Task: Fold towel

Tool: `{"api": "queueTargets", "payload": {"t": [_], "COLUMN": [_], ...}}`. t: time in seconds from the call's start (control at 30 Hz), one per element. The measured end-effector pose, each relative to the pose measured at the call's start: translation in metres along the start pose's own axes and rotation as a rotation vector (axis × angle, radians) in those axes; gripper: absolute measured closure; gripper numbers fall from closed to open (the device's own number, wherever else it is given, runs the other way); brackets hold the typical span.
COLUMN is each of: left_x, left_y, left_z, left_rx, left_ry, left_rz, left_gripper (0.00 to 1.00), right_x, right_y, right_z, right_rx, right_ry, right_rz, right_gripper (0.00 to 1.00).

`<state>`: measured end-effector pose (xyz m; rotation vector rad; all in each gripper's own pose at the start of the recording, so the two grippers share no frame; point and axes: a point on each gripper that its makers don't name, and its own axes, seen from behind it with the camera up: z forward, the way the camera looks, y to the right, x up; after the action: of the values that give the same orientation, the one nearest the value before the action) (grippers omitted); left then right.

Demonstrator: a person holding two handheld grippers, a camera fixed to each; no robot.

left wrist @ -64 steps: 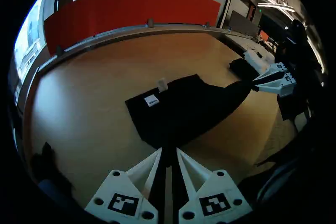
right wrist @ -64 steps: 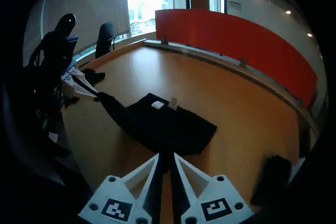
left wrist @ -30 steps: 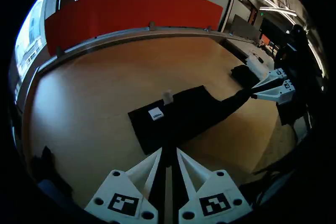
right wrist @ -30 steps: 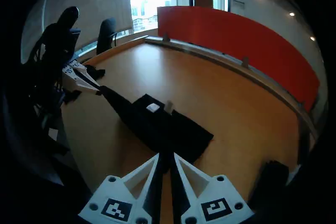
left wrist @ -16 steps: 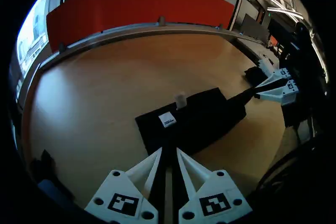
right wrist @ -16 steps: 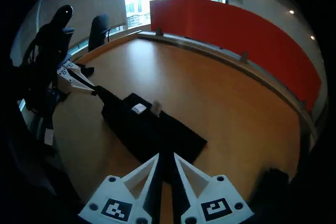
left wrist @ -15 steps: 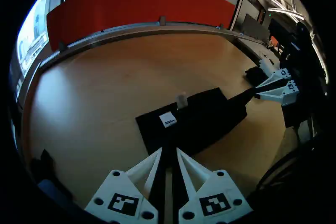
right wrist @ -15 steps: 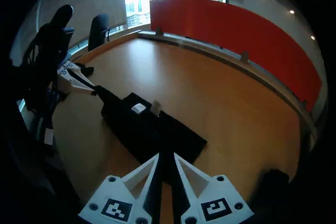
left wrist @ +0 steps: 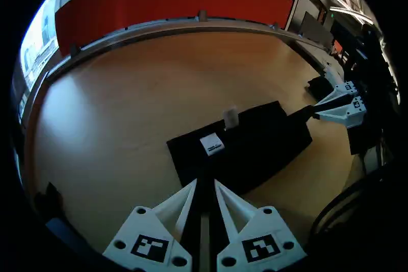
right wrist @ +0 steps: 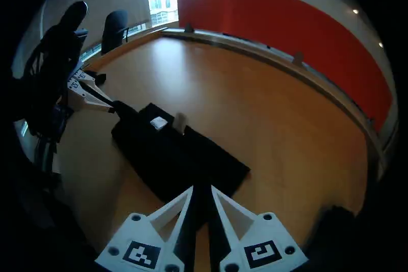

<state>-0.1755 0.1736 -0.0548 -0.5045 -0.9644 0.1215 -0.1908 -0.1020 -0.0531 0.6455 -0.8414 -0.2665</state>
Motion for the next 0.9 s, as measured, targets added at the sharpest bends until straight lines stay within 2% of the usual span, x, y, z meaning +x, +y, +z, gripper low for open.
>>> {"api": "queueTargets", "payload": {"t": [0.2,0.4,0.57,0.7,0.8,0.9], "left_x": [0.001,0.001,-0.001,-0.002,-0.001,-0.001], "left_y": [-0.004,-0.008,-0.012,-0.017,-0.020,-0.023], "left_z": [0.018,0.033,0.043,0.051,0.054,0.057], "left_rx": [0.010,0.015,0.024,0.044,0.059,0.068], "left_ry": [-0.002,-0.005,-0.020,-0.024,-0.023,-0.023], "left_rz": [0.011,0.000,0.002,0.016,0.028,0.035], "left_gripper": [0.92,0.91,0.82,0.72,0.64,0.62], "right_x": [-0.007,-0.014,-0.017,-0.020,-0.021,-0.023], "right_y": [0.007,0.015,0.020,0.024,0.026,0.029], "right_z": [0.014,0.028,0.037,0.043,0.047,0.048], "right_rx": [-0.004,-0.013,-0.028,-0.041,-0.051,-0.062], "right_ry": [-0.020,-0.037,-0.047,-0.058,-0.062,-0.066], "right_rz": [0.014,0.032,0.042,0.048,0.046,0.035], "right_gripper": [0.90,0.90,0.88,0.81,0.67,0.57]}}
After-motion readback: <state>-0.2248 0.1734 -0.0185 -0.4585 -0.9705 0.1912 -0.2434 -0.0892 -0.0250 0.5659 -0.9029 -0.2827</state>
